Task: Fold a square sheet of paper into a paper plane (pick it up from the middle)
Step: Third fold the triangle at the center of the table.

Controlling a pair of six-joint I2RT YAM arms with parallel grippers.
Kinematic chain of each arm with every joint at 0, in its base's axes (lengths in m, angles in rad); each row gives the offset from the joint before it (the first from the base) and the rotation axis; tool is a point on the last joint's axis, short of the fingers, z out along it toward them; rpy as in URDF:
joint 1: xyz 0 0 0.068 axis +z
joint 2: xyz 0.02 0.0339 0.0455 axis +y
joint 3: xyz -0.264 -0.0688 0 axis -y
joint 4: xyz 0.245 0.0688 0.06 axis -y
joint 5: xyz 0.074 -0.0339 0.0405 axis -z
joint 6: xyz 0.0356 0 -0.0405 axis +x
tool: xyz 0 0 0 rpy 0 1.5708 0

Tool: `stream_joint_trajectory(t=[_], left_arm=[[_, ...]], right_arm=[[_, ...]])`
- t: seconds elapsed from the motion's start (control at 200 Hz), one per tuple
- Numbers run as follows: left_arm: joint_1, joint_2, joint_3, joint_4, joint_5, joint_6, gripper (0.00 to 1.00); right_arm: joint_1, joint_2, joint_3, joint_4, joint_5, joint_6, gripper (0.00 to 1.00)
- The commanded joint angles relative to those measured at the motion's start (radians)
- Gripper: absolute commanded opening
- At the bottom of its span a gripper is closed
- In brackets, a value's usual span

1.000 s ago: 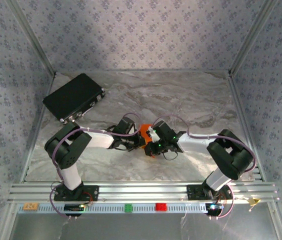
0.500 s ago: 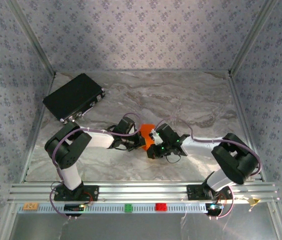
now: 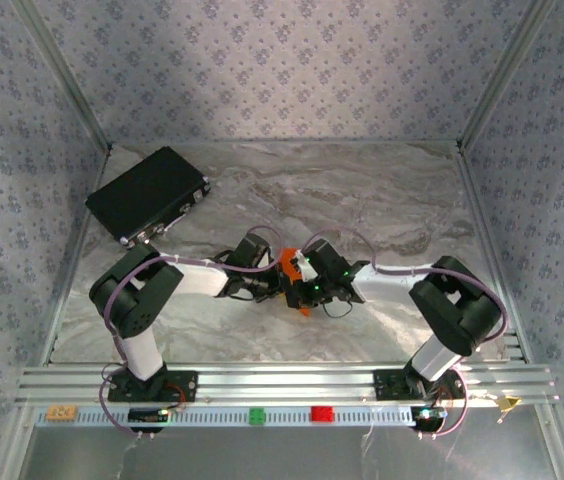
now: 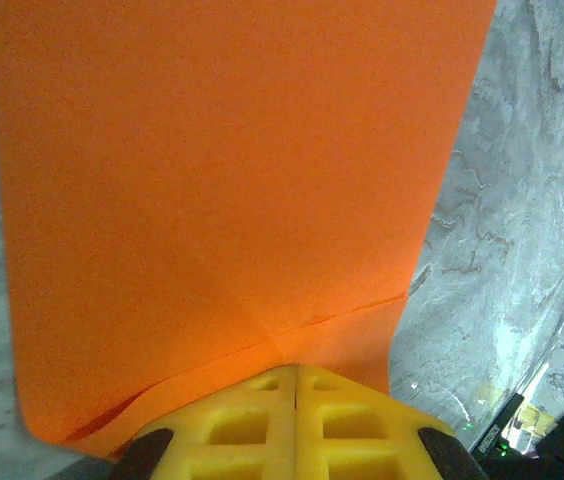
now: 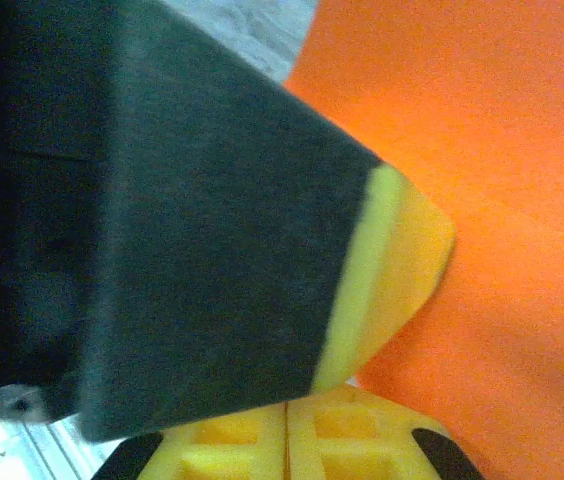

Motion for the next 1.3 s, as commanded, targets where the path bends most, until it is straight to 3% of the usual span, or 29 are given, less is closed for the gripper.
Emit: stream_joint_trajectory(t=[0.0,0.6,0.895,1.299], left_arm=[[-0.008,0.026,0.003,-0.076,-0.032,0.020,0.00],[-0.008,0.043,0.006,-0.083,-0.038,0.019,0.00],[-0.009,0.036,0.008,-0.083,-0.033,0.021,0.00],[-0.009,0.035,0.008,-0.080,-0.032,0.023,0.00]], right_arm=[[-0.004,0.027,-0.020,0.008,0.011,0.018,0.09],[-0.004,-0.139,-0.204,0.011,-0.052,0.084,0.13],[-0.021,-0.225,-0.123,-0.042,-0.051,0.077,0.13],[-0.037,-0.034,-0.041,-0.025,-0.040,0.082,0.13]])
